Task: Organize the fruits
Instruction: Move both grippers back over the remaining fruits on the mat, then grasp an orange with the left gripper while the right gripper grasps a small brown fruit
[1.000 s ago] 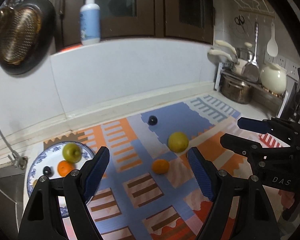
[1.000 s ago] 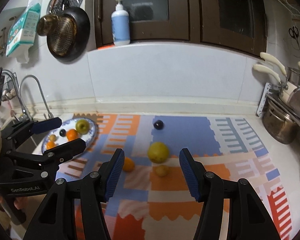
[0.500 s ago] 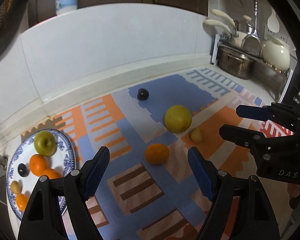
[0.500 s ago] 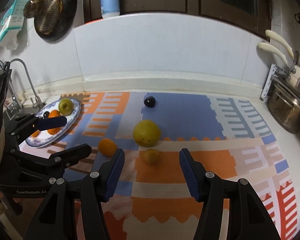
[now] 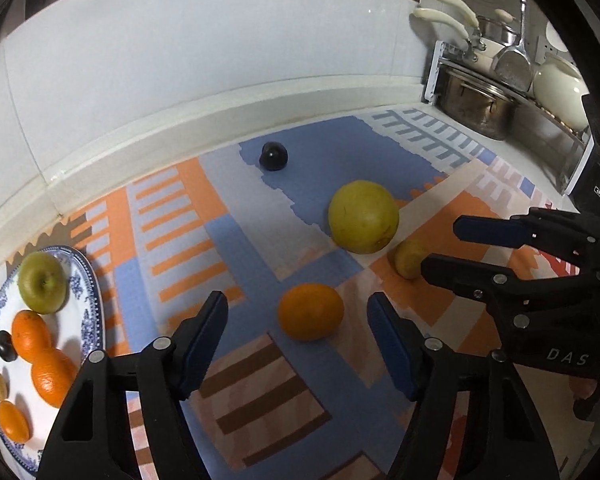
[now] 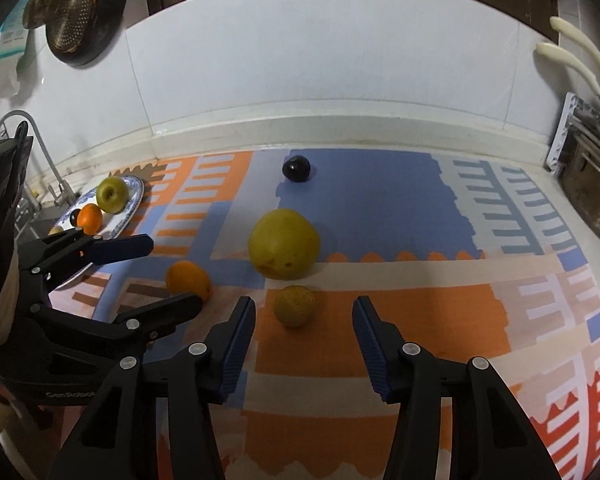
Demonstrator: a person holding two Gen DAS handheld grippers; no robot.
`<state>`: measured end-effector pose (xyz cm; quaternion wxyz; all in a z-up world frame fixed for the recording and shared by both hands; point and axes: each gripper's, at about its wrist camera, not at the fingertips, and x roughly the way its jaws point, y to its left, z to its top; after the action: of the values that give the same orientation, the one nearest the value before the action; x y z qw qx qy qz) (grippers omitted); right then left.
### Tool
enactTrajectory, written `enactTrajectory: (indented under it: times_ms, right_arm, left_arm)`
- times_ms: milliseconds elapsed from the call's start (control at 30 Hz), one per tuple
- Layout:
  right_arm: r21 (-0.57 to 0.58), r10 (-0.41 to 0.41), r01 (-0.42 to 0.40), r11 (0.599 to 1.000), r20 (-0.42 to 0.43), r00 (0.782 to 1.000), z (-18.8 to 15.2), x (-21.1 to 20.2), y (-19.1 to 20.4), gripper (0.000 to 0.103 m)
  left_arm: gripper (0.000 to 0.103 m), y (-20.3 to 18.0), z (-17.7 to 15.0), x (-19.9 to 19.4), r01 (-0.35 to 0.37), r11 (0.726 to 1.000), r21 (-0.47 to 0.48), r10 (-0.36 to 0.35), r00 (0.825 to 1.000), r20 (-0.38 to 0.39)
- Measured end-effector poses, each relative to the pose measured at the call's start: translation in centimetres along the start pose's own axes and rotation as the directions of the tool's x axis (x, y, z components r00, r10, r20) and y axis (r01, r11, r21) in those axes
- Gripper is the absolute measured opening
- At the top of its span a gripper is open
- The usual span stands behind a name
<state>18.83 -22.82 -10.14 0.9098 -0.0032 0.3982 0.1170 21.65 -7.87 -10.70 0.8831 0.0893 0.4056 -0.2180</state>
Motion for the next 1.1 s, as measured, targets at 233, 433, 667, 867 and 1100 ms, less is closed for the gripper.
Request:
enactTrajectory:
  times_ms: [233,433,667,867,1100]
  right_arm:
    - [-0.006,0.024,-0.024,1.000,-0.039,0.999,0.0,1.7,-0.1,0.043]
    - [0.003,0.043,-0.042,0.999,-0.057,0.997,0.2,2.7,-0.1,0.036]
    - [0.008,0.048,-0.047,0.999,-0.072,0.996,0.2,3.2,-0.1,0.029]
    - [0.010,0.046,-0.045,0.999,-0.048,0.998,0.1,1.9,0.1,0.029]
    - [0.000,0.054,-0.054,0.999,-0.001,0.999,0.7,-0.7,1.0,0.029]
  left_arm:
    - [0.054,0.1,0.1,0.9,0.027,1.000,-0.009,-0.027,0.999,-0.027]
    - [0.040,0.3,0.0,1.4,0.049,0.998,-0.034,-0.050,0.998,-0.048]
    - [0.035,0.3,-0.1,1.2,0.051,0.997,-0.051,-0.053,0.998,-0.046]
    - [0.035,0.3,0.0,-0.3,0.043,0.997,-0.062,-0.044,0.999,-0.015]
    - [0.035,0.2,0.1,-3.0,0.028,0.997,-0.077,-0.026,0.999,0.034]
